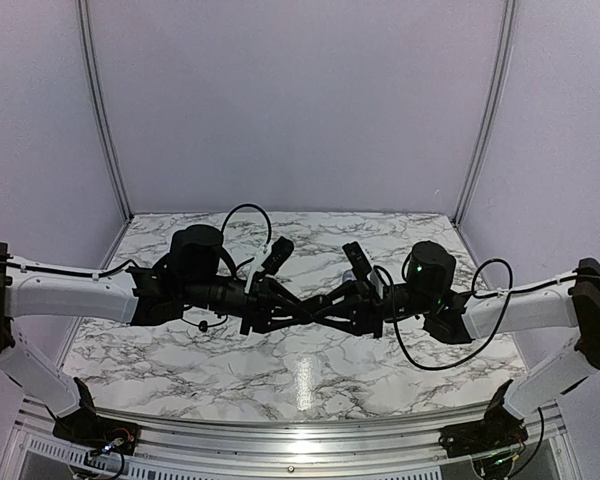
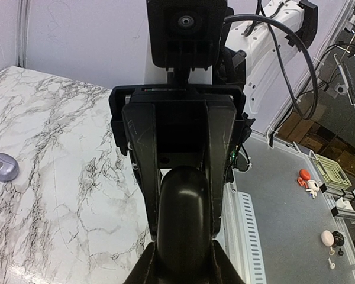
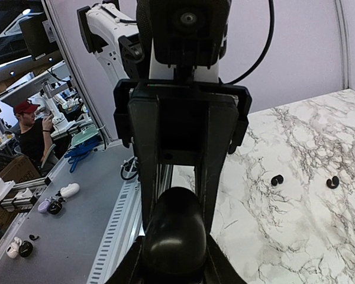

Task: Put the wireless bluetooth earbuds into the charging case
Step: Pass from the left arm to the right, then open the charging case.

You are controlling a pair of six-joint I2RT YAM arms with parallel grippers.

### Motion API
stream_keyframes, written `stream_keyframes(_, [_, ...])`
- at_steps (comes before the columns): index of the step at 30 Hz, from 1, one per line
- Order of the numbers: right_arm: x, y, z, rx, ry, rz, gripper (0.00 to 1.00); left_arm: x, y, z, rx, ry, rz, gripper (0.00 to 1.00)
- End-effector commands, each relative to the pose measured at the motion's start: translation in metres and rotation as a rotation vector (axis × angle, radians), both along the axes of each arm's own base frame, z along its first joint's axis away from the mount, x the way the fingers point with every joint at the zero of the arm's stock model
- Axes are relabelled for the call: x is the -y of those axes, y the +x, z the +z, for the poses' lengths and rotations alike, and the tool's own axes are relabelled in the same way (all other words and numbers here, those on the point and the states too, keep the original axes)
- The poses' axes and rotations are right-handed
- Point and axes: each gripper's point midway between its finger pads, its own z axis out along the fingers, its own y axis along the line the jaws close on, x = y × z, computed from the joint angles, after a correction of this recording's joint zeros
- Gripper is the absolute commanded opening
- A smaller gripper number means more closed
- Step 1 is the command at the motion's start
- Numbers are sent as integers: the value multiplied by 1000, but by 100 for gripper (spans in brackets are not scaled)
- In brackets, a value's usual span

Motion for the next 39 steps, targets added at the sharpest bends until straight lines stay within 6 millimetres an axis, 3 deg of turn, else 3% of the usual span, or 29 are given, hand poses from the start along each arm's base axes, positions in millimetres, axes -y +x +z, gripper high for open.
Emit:
stream_keyframes(1, [-2, -4, 12, 31, 44, 31, 28, 6, 5, 12, 17, -32, 12, 4])
stream_keyframes(6, [-1, -5, 11, 29, 42, 31, 23, 5, 6, 14, 20, -37, 21, 5])
stream_keyframes(7, [-1, -5, 10, 29, 42, 32, 21, 5, 7, 14, 21, -37, 27, 9])
stream_keyframes(11, [0, -6, 8, 36, 37, 31, 14, 2, 8, 13, 10, -34, 42, 40])
stream_keyframes(15, [3, -8, 6, 47, 31, 29, 8, -5, 13, 14, 0, -35, 77, 51])
stream_keyframes(23, [5, -10, 6, 68, 20, 29, 0, -13, 28, 12, -13, -28, 148, 51])
stream_keyframes(39, [7, -11, 1, 82, 8, 19, 0, -28, 51, 17, -36, -40, 233, 48])
